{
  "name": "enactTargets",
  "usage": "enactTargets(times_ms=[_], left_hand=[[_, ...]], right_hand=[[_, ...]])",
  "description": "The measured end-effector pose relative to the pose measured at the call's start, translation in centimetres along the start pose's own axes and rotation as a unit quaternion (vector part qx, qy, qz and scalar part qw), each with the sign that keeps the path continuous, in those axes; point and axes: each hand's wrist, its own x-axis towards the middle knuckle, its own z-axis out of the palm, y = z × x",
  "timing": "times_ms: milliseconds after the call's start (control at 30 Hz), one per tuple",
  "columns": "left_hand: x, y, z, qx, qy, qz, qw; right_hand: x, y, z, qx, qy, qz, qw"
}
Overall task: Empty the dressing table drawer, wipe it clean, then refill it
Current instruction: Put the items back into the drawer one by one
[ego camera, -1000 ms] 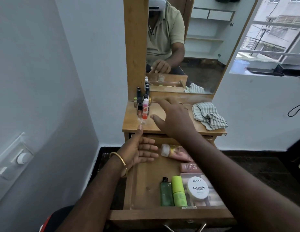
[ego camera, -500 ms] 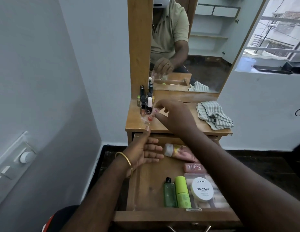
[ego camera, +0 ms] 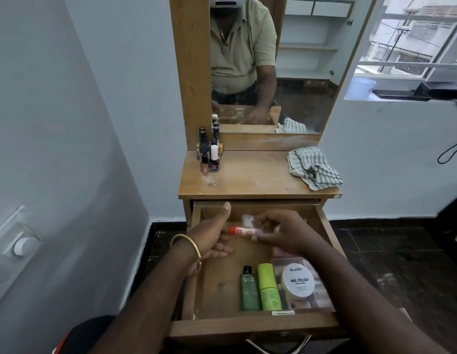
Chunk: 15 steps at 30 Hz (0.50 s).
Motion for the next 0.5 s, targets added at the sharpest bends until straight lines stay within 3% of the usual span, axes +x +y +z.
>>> enactTargets(times_ms=[100,200,367,500], left_hand=[[0.2,-0.3,0.7,0.084,0.0,-0.016,0.996],[0.7,-0.9,1.5,0.148,-0.013,-0.038,0.988],[1.2,-1.9,2.4,0.159,-0.026,-0.098,0.982],[1.1,-2.2,2.8,0.162,-0.049,-0.099,0.981]], right_hand=[[0.0,-0.1,0.5,-0.131,-0.1,0.013,0.986],[0.4,0.1,1.3,-0.197,-0.144,0.029,0.969],[0.6,0.7,1.9,-0.274,-0.138,0.003,0.952],[0.4,0.8,1.7,-0.314,-0.133,0.0,0.94]])
